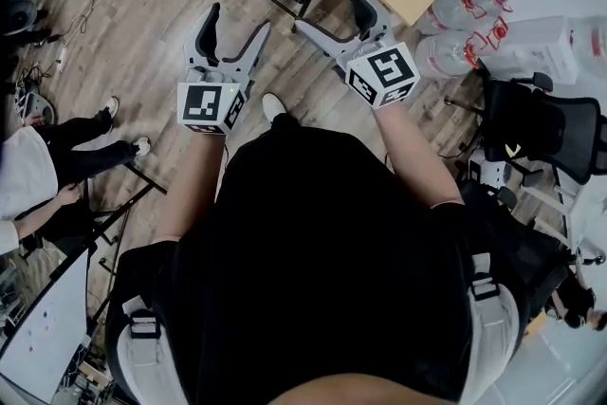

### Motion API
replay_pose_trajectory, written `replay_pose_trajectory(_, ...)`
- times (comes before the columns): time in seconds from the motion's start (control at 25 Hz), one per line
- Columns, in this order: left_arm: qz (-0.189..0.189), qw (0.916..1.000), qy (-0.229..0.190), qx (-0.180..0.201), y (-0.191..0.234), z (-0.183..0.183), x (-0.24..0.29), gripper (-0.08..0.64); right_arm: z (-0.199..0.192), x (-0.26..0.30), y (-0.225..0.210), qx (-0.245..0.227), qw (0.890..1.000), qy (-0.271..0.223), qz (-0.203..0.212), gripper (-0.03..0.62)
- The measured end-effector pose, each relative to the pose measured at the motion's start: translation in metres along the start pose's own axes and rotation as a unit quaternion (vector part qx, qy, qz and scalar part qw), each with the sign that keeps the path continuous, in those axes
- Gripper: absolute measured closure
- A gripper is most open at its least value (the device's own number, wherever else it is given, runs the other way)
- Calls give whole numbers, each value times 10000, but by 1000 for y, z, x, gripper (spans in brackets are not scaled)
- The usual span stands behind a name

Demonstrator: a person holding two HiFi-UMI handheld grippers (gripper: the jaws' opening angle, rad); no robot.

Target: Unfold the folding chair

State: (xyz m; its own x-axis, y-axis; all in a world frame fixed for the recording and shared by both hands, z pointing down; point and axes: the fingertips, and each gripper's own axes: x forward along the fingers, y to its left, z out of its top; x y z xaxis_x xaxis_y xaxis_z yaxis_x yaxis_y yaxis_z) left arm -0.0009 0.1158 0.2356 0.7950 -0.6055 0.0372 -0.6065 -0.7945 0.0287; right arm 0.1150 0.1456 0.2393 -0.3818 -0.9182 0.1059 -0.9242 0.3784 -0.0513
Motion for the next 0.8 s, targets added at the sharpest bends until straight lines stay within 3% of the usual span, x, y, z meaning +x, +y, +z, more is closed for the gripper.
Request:
replay_pose_trajectory(0.4, -22, 9998, 65, -206, 78, -14, 42, 212, -8, 76, -30, 102, 9994, 241, -218, 167)
replay_pose_trajectory(0.64, 123, 9991, 115, -398, 101, -27, 85, 212, -18, 112, -76, 210, 9992, 325, -133, 167)
replay_pose_trajectory(0.8, 416, 9986, 20, -325, 116, -24, 121, 212, -21, 142, -115, 191, 9989, 412, 84, 167)
